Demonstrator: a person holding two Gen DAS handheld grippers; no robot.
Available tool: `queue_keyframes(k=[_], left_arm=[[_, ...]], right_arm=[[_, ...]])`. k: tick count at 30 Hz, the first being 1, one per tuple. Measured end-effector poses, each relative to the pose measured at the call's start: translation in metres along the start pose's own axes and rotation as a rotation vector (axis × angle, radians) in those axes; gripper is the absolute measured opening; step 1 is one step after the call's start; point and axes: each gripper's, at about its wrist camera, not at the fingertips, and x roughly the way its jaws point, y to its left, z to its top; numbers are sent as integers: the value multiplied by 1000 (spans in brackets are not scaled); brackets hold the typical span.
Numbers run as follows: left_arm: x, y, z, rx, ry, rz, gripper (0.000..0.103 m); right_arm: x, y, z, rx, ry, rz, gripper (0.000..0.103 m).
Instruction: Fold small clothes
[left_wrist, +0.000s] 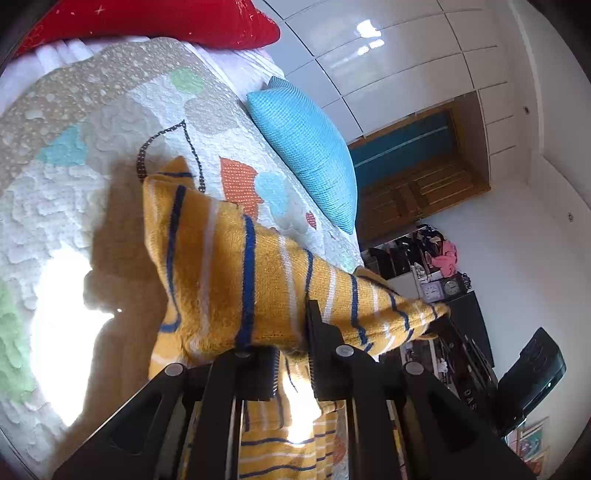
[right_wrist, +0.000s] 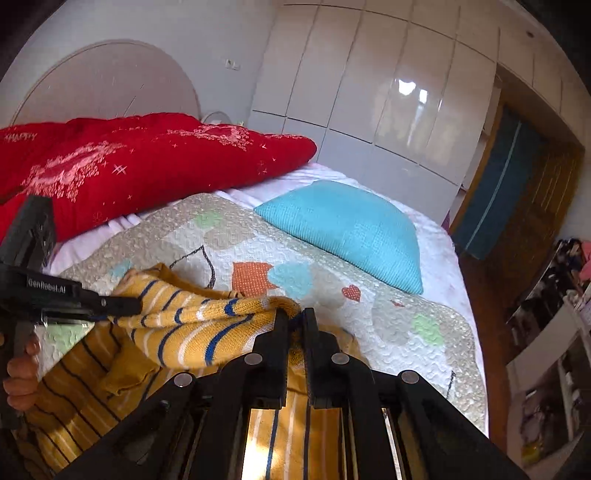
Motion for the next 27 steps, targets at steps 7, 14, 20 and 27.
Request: queue_keyframes(k=[7, 14, 20, 27], left_arm=[[-13, 66, -61, -79, 116, 170, 10], [-60, 83, -94, -85, 81, 204, 34], [-99, 63, -114, 1, 3, 232, 54], [-120, 58, -126, 38, -6, 254, 57]], right_arm=[[35, 31, -145, 77, 324, 39, 9], [-5, -16, -175, 311, 292, 67, 38], [25, -76, -136, 580, 212, 115, 62], [125, -65, -127, 801, 342, 337, 8]])
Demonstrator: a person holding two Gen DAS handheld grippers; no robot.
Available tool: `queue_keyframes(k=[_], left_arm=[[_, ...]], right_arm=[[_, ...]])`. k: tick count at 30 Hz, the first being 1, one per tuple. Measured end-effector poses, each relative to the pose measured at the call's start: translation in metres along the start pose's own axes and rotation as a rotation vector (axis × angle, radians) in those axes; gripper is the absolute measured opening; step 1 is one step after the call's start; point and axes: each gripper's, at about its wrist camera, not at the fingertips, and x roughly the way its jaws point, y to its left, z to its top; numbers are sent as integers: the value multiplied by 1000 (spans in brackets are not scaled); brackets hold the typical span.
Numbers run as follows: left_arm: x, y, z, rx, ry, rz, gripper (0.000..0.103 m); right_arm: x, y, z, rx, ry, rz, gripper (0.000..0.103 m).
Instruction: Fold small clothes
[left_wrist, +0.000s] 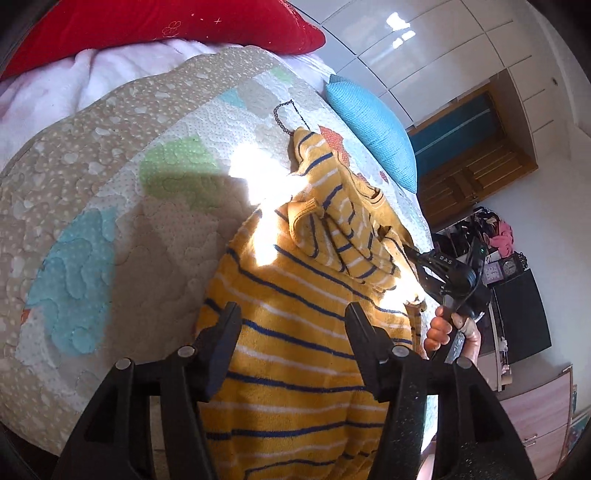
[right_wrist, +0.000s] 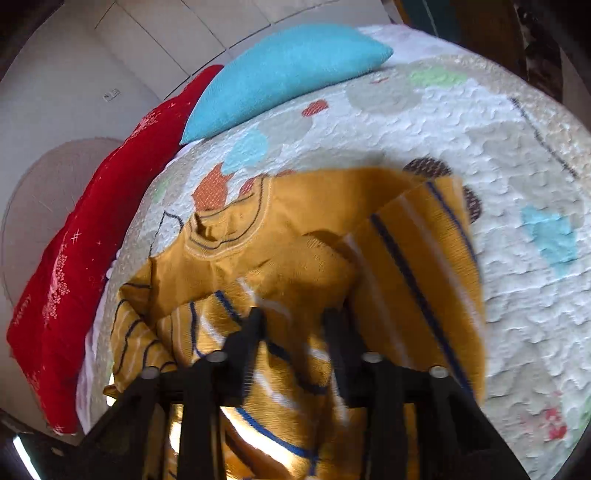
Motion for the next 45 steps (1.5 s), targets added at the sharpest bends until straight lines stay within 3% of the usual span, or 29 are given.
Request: queue_keyframes(k=[2, 7, 9, 11, 12, 13, 15, 17, 22, 28, 31, 34, 37, 38, 40, 45], left_arm=[[-4, 7, -3, -12, 2, 9, 57], [-10, 16, -5, -46, -18, 12, 57], [-14, 17, -7, -45, -27, 8, 57], [-16, 20, -9, -52, -27, 0, 57], [-16, 23, -10, -59, -24, -3, 57], [-17, 25, -11, -67, -22, -6, 57], [-17, 27, -14, -79, -18, -10, 57], [-16, 28, -16, -78, -15, -5, 57], [-16, 26, -20, -63, -9, 6, 57], [-31, 18, -21, 7, -64, 72, 61], [-42, 22, -20, 24, -95, 90, 62], [-49, 32, -17, 21, -112, 89, 63], [-53, 45, -14, -2, -118, 76, 63], [-53, 50, -13, -14, -117, 70, 63], [-55, 60, -13, -36, -113, 60, 63], [-64, 86, -11, -83, -127, 55, 63]], right_arm=[[2, 14, -1, -9, 8, 23, 5], [-86, 48, 5, -65, -204, 42, 4], [-127, 49, 3, -72, -301, 3, 5], [-157, 42, -5, -58, -376, -89, 6], [-165, 35, -10, -41, -392, -150, 11], [-169, 26, -14, -30, -387, -211, 30], [-168, 9, -26, -20, -348, -314, 49], [-167, -3, -39, -14, -322, -363, 49], [-139, 21, -60, -100, -232, -289, 49], [-44, 112, -97, -343, -27, -104, 50], [-10, 149, -105, -368, 0, -28, 52], [13, 179, -97, -352, -15, -1, 68], [50, 204, -84, -350, 19, -50, 71], [64, 209, -81, -357, 32, -89, 70], [92, 215, -79, -375, 92, -154, 7], [100, 235, -84, -366, 78, -150, 7]])
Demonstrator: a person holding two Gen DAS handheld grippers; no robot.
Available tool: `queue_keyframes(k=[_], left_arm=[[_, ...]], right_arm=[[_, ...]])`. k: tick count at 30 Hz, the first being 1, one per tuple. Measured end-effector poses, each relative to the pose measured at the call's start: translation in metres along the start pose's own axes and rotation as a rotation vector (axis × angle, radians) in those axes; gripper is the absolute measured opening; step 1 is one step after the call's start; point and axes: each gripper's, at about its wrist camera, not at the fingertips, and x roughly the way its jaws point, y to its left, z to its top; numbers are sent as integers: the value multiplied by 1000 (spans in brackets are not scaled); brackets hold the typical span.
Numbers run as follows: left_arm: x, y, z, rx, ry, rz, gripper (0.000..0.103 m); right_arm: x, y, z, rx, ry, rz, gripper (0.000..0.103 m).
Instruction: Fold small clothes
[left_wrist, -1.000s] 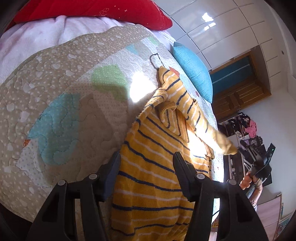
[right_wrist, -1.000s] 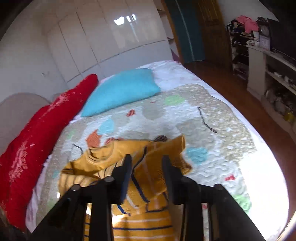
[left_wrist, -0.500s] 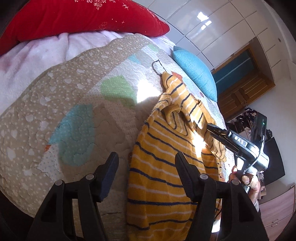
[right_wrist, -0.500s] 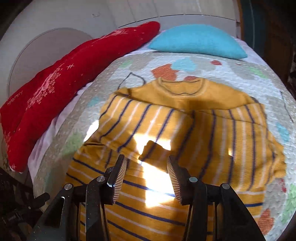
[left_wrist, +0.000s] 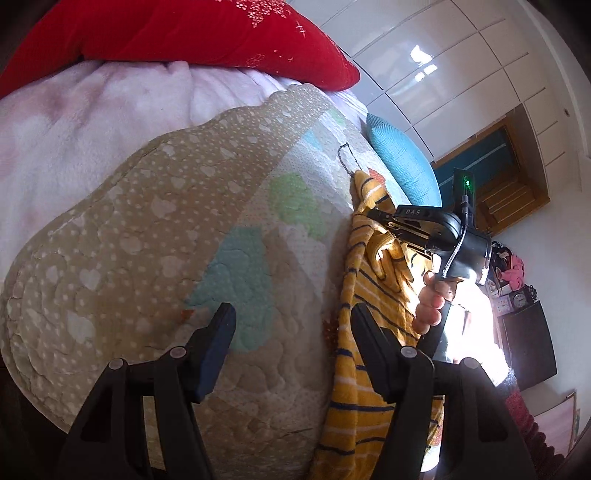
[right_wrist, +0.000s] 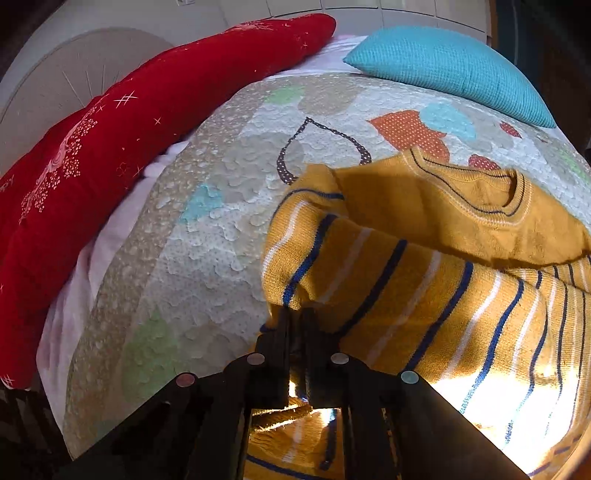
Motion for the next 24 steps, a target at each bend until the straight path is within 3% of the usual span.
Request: queue_keyframes(k=[5, 6, 9, 11, 14, 16, 18, 21, 24], left_arm=[[-6, 13, 3, -24, -12, -10, 63], [-7, 13, 3, -21, -14, -6, 63], [-11, 9, 0, -12, -19, 17, 63], [-14, 7, -1, -6, -21, 29, 63], [-18, 3, -2, 11, -32, 42, 68], [-20, -1, -5, 18, -31, 47, 69], [-20, -8, -8, 29, -27, 43, 69], [-22, -24, -15, 79, -28, 52, 69], [-23, -43, -20, 147, -36, 76, 69]], right_arm=[[16, 43, 13, -48, 4, 21, 7], [23, 52, 14, -57, 13, 40, 1], [54, 74, 11, -49, 121, 126, 2], [56, 79, 6, -46, 108, 117, 2], [35, 74, -3, -20, 100, 211, 14], [9, 61, -11, -11, 82, 242, 39], [-20, 35, -20, 2, 62, 275, 49], [-64, -19, -40, 20, 43, 256, 53], [-109, -88, -63, 33, 10, 124, 53]])
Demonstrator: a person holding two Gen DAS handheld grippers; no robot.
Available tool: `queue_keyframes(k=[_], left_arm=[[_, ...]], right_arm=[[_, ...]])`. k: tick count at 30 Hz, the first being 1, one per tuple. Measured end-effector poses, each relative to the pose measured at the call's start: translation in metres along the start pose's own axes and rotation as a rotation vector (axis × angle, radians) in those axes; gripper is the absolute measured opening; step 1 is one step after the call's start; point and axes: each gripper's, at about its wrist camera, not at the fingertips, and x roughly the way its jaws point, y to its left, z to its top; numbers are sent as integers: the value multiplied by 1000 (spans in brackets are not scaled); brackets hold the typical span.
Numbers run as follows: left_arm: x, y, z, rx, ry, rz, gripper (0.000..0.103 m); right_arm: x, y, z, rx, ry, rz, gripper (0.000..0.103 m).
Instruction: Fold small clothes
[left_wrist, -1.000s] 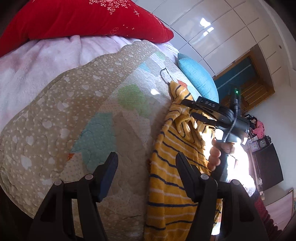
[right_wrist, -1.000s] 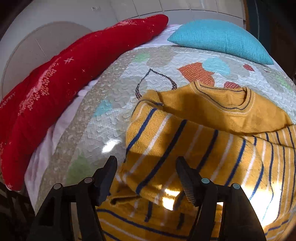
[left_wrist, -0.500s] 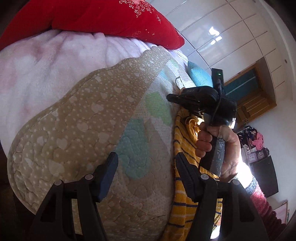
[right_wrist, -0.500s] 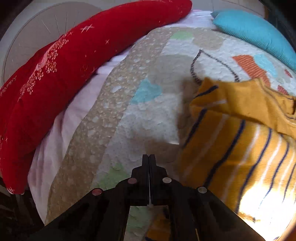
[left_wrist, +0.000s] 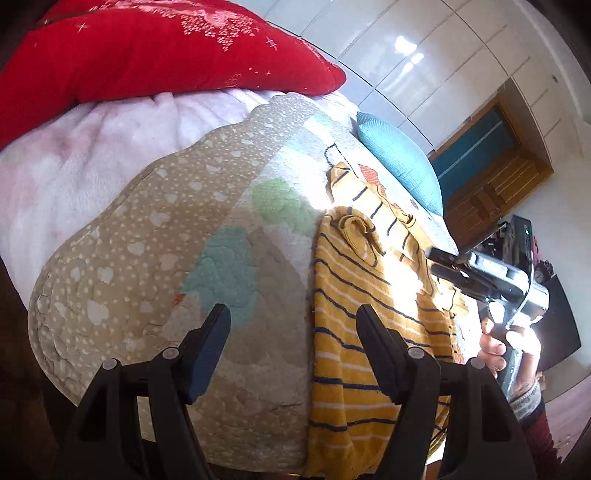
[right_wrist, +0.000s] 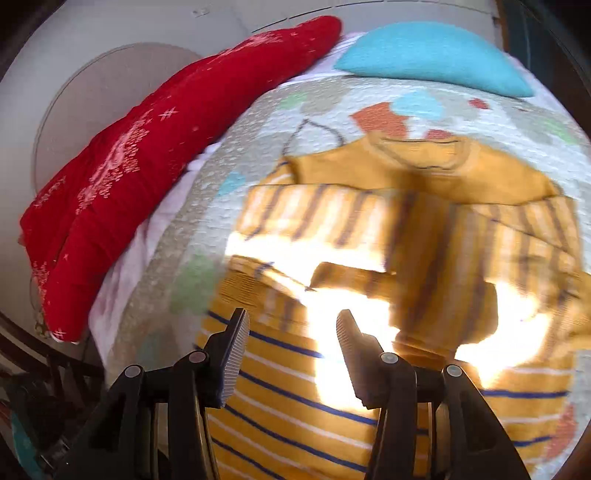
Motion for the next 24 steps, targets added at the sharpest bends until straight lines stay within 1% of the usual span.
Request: queue_keyframes(k=[2, 4, 5, 6, 9, 10, 11, 12, 13, 15, 17, 19, 21, 23, 24], left_arm=[[-2, -9, -1, 33, -2, 8, 70], [-3, -16, -3, 59, -2, 22, 71], [-3, -19, -4, 70, -1, 30, 71], [-4, -22, -6, 83, 2, 40, 72], [-1, -28, -12, 108, 31, 65, 73], [1, -29, -15, 113, 45, 73, 73], [3, -29, -19, 118, 60, 81, 73], [6, -30, -23, 125, 78, 90, 73], [10, -32, -27, 132, 95, 97, 73], [19, -34, -35, 151, 132, 105, 73], [27, -37, -43, 173, 166, 107, 73], [35, -39, -49, 185, 196, 119, 73], [42, -40, -54, 188, 221, 130, 73], [47, -44, -59, 213, 228, 161, 74], [48, -47, -62, 232, 227, 178, 74]], right_arm=[[-39, -45, -15, 8, -23, -135, 53], [-82, -87, -31, 14, -42, -295, 53], [-105, -108, -40, 4, -56, -393, 53], [-128, -123, -48, -16, -72, -517, 54], [-183, -159, -74, -116, -108, -933, 64], [-201, -174, -84, -132, -118, -1024, 64], [-214, -182, -95, -126, -128, -1055, 64], [-225, -189, -106, -99, -137, -1025, 66], [-233, -193, -117, -60, -152, -961, 67], [-236, -198, -141, 28, -184, -803, 68], [-220, -198, -165, 113, -188, -632, 68], [-194, -195, -185, 185, -182, -491, 68], [-170, -189, -201, 228, -179, -394, 68], [-148, -171, -215, 247, -183, -337, 68], [-139, -164, -216, 250, -187, -316, 68]])
